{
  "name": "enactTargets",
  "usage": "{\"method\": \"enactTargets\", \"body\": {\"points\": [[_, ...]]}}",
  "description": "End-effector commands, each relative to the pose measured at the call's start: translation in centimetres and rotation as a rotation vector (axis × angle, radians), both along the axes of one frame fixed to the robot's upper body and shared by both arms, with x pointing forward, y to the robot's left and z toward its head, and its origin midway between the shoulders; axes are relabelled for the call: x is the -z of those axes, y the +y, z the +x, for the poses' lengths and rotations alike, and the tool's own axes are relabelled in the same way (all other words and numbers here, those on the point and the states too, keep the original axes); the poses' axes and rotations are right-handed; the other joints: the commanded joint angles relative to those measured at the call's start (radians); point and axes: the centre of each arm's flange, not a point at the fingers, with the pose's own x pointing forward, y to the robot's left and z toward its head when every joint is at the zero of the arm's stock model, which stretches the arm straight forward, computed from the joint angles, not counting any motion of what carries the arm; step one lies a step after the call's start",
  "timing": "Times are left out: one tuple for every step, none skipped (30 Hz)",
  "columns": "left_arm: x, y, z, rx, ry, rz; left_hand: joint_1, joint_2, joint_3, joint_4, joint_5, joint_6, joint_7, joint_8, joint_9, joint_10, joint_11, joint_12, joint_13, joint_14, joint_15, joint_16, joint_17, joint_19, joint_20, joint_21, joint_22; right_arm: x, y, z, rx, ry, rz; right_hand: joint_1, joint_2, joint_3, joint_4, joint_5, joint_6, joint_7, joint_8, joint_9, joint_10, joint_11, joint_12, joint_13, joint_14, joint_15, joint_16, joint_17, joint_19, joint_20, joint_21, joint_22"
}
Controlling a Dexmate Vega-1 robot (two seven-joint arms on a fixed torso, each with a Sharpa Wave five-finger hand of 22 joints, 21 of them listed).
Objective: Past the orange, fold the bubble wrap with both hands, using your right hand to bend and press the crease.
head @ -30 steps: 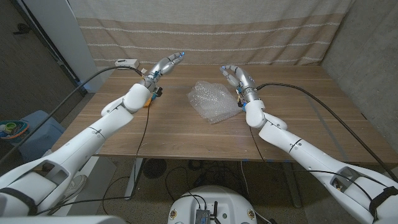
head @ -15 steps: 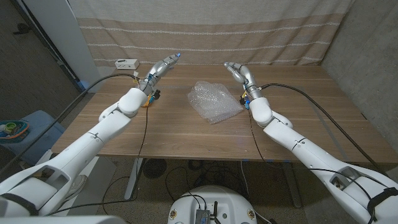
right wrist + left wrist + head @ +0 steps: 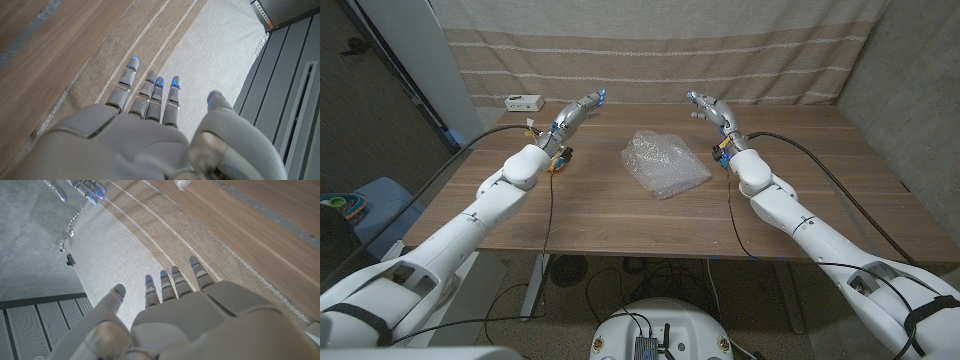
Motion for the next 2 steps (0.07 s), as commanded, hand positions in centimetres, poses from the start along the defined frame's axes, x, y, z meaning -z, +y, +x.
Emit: {"method": "enactTargets", "body": {"points": [[1.11,3.01,2.52,0.039,0.089,-0.025,0.010,0.007,0.004,-0.005,0.001,0.001,0.000,0.007,0.003,-0.003,0.001,0.002,0.003,-0.004,0.003,0.002,0.002,0.001,-0.001,-0.001,0.002,-1.76,-0.45,-1.76,0.061,-0.028,0.095,-0.007,-0.005,-0.002,0.000,0.001,0.006,0.010,0.008,0.002,0.012,-0.002,0.007,0.003,0.010,0.002,0.004,0.002,0.001,0.010,0.004,0.003],[1.18,3.15,2.90,0.047,0.103,-0.026,0.010,0.008,0.004,-0.005,0.001,0.001,0.001,0.007,0.003,-0.004,0.003,0.002,0.003,-0.004,0.004,0.003,0.002,0.000,-0.001,-0.001,0.002,-1.72,0.13,-1.95,0.037,-0.044,0.104,-0.007,-0.005,-0.002,-0.001,0.001,0.007,0.010,0.008,0.002,0.009,-0.004,0.006,0.003,0.010,0.003,0.004,0.002,-0.001,0.013,0.002,0.003]]}}
